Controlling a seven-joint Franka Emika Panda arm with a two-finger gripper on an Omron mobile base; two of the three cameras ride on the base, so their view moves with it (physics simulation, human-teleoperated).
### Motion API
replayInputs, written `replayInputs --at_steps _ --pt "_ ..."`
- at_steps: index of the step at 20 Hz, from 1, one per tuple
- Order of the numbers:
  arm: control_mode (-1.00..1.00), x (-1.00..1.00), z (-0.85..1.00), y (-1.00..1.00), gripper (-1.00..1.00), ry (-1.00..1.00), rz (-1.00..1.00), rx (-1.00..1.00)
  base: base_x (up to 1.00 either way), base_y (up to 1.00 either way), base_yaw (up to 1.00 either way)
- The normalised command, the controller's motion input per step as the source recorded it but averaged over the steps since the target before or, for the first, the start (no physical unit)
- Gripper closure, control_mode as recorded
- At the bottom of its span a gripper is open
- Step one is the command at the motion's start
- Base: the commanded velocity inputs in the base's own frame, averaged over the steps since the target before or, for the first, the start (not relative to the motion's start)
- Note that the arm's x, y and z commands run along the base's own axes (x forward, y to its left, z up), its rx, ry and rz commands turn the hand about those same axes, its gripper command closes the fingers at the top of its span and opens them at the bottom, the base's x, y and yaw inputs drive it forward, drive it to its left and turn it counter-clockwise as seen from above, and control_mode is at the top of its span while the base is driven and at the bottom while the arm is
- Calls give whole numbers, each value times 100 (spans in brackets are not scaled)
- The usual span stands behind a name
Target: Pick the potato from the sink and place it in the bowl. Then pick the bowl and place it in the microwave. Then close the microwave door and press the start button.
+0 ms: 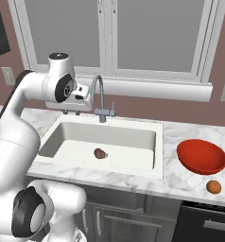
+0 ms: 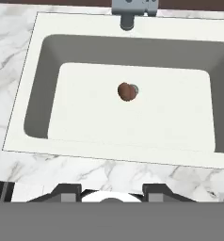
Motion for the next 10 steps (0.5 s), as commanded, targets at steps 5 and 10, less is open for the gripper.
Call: replayInputs --at_steps 5,10 --pt "-100 -5 -22 -8 -100 6 0 -6 0 0 0" --pt "-100 -37 -80 -49 -100 7 0 -1 0 0 0"
